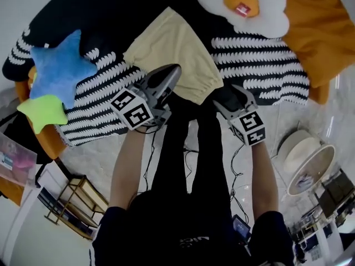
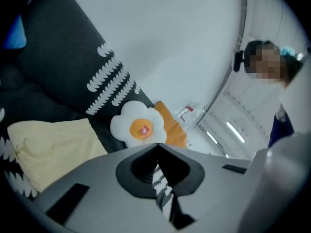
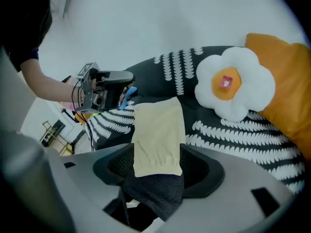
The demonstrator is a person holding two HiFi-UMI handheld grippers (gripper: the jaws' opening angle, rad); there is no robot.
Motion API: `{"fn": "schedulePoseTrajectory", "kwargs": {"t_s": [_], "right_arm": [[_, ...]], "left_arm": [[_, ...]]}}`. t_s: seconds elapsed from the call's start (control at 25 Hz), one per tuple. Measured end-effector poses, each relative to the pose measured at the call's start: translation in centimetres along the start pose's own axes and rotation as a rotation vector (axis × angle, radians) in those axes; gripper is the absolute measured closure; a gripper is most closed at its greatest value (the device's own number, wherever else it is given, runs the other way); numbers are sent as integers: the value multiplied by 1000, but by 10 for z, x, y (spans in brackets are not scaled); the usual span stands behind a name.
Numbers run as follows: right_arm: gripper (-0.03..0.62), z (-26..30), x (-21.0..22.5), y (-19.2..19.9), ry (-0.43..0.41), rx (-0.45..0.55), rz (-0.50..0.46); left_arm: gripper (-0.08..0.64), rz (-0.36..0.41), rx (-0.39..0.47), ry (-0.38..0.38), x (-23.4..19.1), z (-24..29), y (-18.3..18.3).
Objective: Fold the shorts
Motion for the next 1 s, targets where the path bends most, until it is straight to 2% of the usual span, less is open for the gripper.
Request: {"fn": "schedulePoseTrajectory", "kwargs": {"t_s": [0.2, 0.32, 0.48, 0.6, 0.68, 0.8, 0.88, 1.0], "right_arm": [[291, 3, -9, 0, -61, -63, -229], [295, 8, -11, 5, -123, -116, -385], [295, 13, -8, 23, -213, -198, -574], [295, 23, -3, 35, -253, -220, -693], [296, 34, 1, 43, -274, -223, -733], [307, 45, 0, 50, -312, -221, -716], [314, 49, 5, 55, -327, -235, -726], [318, 50, 9, 68, -353, -276, -813]], "left_arm": [[552, 144, -183, -77, 5, -17, 55], [469, 200, -289, -120, 4, -27, 91], [409, 259, -422, -168, 9, -28, 140], [359, 362, -521, -203, 10, -20, 179], [347, 451, -571, -201, 9, -13, 200], [345, 596, -686, -140, 14, -9, 227], [341, 658, -764, -108, 6, -3, 244], [341, 761, -893, -78, -13, 3, 267]]}}
Point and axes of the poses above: the fingertips, and each gripper's own axes: z forward along the fingers, x to its right, y out of its underside, the point moved 1 cm from there along -z, backward along the fingers, and after that the axes turned 3 degrees about y, right-handed, at the moved point
